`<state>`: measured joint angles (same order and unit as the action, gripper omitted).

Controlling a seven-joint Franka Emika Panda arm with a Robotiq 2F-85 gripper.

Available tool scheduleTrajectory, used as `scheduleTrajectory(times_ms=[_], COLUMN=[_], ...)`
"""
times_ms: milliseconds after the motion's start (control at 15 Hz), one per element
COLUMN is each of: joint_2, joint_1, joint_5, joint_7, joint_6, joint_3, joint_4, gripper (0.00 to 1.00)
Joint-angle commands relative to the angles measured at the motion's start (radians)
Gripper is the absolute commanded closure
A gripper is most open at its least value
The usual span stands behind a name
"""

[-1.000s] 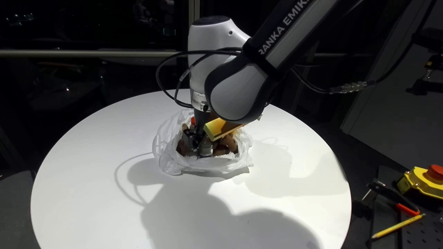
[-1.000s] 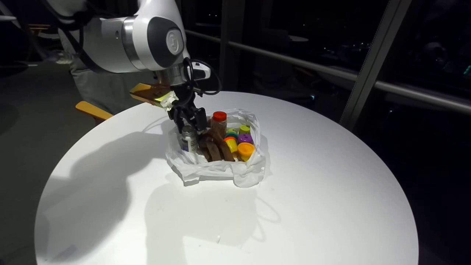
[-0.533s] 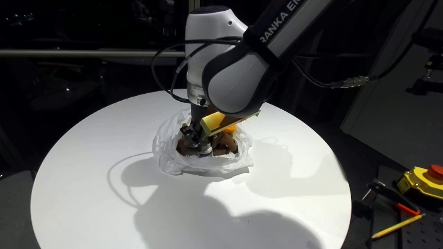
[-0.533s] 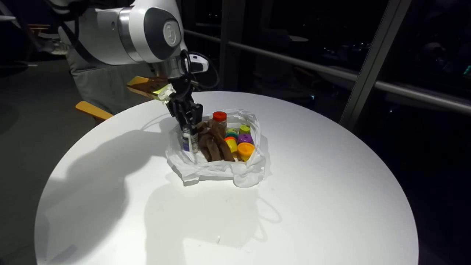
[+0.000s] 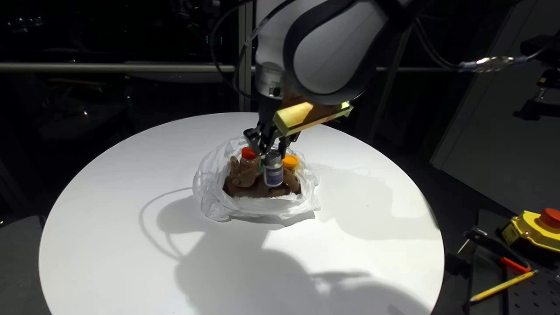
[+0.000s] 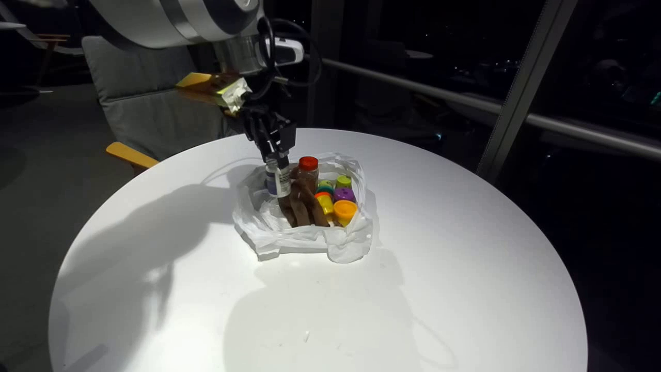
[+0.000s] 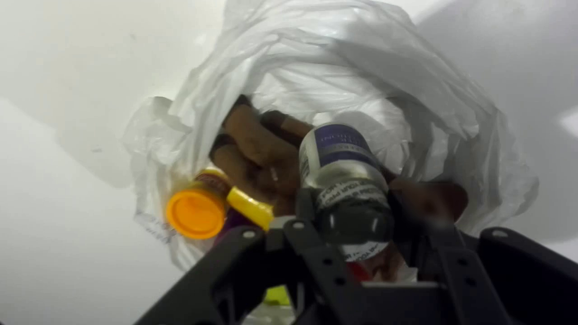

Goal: Pick up the objects from the plastic and put them on the table

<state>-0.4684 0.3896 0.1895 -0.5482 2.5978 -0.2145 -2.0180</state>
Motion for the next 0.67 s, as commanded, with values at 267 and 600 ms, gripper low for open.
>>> scheduleTrajectory(times_ms=[267,600], joint_2=[0.256,0.157], joint_1=[-0.158,-0.304], joint_5=[0.301,0.225], joint_7=[-0.112,-0.045], joint_6=[0.119,0.260], joint_3=[-0.104,-0.090], joint_4=[-0.286,-0.304], gripper=[0.81,0.81])
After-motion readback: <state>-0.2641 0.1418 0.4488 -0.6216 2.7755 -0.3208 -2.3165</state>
